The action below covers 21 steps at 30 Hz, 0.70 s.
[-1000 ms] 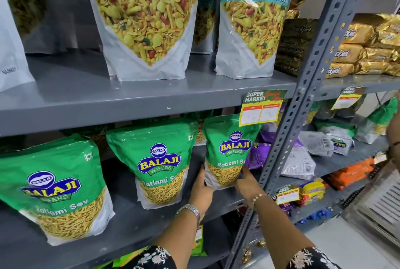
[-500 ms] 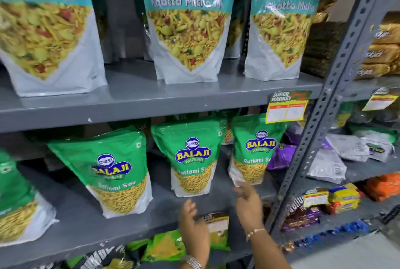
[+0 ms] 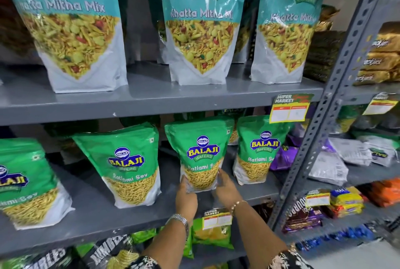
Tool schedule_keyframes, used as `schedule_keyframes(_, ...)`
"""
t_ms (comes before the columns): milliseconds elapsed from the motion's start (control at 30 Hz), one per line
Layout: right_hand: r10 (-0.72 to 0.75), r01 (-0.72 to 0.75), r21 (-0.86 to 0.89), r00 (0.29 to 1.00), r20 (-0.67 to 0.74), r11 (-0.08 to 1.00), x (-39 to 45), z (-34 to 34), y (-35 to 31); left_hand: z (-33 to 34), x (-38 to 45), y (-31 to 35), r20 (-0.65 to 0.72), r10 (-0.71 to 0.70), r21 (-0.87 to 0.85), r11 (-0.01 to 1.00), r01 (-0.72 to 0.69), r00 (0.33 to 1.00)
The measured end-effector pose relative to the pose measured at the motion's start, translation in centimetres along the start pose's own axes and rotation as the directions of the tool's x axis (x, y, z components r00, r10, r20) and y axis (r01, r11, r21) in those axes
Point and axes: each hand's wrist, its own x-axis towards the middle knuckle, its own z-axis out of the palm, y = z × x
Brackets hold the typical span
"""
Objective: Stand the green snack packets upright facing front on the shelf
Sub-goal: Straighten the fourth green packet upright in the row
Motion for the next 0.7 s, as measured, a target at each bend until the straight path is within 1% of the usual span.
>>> schedule_keyframes(67,-0.007,0.007,-0.010,1.000,-0.002,1.000,0.0,-0.2,0.0,0.3,-0.3,-0.1,0.020,0.042,0.011,0.999,-0.042,0.999)
schedule_keyframes(133,-0.004,0.004,-0.008,1.000,0.010,1.000,0.0,-0.2,-0.1,0.1,-0.2,-0.1,0.013,0.054,0.021,0.998,-0.054,0.998)
schedule_keyframes(267,-0.004,0.005,-0.022,1.000,0.027,1.000,0.1,0.2,-0.1,-0.3,0.2,-0.7,-0.025,0.062,0.073,0.996,-0.060,0.998)
schedule_keyframes(333,0.002,-0.001,-0.039,1.000,0.023,0.999,0.1,0.4,-0.1,-0.5,0.2,-0.8,-0.002,0.059,0.083,0.995,-0.058,0.998)
schedule_keyframes(433,-0.001,0.002,-0.044,1.000,0.023,0.999,0.1,0.5,-0.1,-0.6,0.2,-0.7,0.009,0.013,0.023,1.000,-0.013,1.000)
schedule_keyframes(600,0.006,-0.004,-0.055,0.999,0.035,0.998,0.3,0.6,0.0,-0.5,0.6,-1.0,-0.005,-0.044,0.029,0.999,0.045,0.999)
schedule_keyframes(700,0.009,-0.007,-0.067,1.000,0.028,0.998,0.5,0.5,0.2,-0.4,0.6,-0.8,-0.015,-0.058,-0.038,0.998,0.057,0.998)
